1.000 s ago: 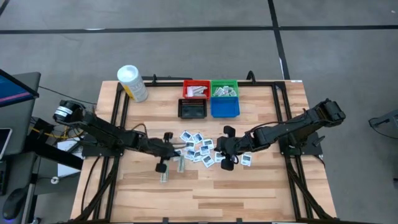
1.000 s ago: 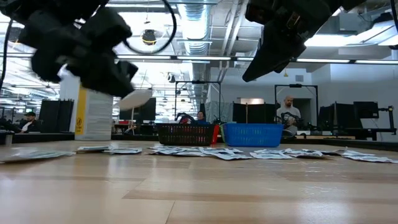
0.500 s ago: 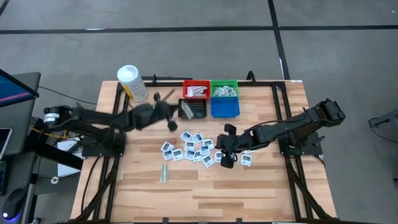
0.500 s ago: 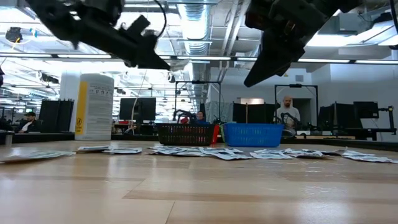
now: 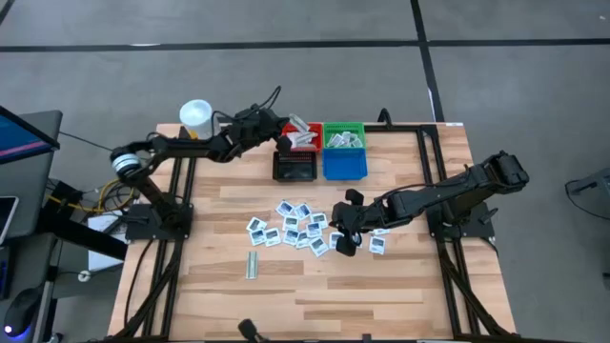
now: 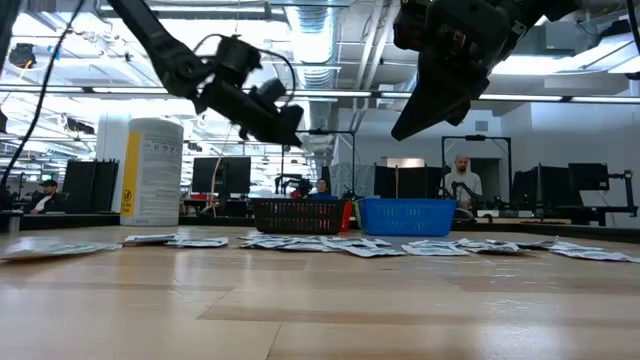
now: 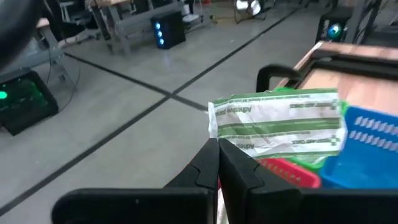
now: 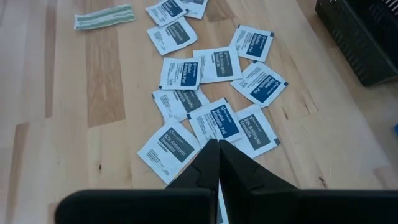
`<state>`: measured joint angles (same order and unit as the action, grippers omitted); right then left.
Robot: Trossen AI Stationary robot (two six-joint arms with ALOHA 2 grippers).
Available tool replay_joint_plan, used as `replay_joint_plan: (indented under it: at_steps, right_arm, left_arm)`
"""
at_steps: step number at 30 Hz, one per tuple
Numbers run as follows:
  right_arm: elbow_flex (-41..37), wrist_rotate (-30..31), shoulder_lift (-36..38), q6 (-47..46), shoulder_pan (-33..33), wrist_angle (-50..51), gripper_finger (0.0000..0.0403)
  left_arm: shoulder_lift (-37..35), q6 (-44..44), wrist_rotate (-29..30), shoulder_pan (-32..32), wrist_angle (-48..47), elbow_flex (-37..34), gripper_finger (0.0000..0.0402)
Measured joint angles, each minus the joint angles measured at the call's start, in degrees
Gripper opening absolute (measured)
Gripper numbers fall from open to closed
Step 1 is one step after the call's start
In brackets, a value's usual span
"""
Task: Pick & Place First Aid Supplies
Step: Put the bandage into the red basket
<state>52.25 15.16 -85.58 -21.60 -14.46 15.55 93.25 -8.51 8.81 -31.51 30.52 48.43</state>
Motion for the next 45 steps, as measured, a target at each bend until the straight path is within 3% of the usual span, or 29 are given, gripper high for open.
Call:
replay_joint_plan:
  at_steps: [9, 25, 31, 41, 45]
  right_arm:
    - [0.0, 2.3, 0.0, -1.9, 0.0, -0.8, 0.0001]
    - [0.0, 4.4, 0.0, -2.0, 1.1, -1.0, 0.0001]
    - [0.0, 4.3, 0.0, -3.0, -0.1, -0.9, 0.0001]
    - [0.0, 4.4, 0.0, -6.9, -2.6, 0.2, 0.0001]
    - [0.0, 4.6, 0.0, -7.0, -3.2, 0.1, 0.0001]
  left_arm:
    - [6.6, 0.3, -0.9, -1.7, 0.1, 2.5, 0.0008]
    - [6.6, 3.4, -2.7, -2.9, 0.4, 2.5, 0.0071]
    - [6.4, 3.4, -2.7, -1.7, 0.3, 2.5, 0.0078]
    - [-4.2, 3.3, -3.0, 5.4, -13.1, 2.4, 0.0074]
    - [-9.3, 3.2, -7.4, 8.7, -18.3, 1.3, 0.0070]
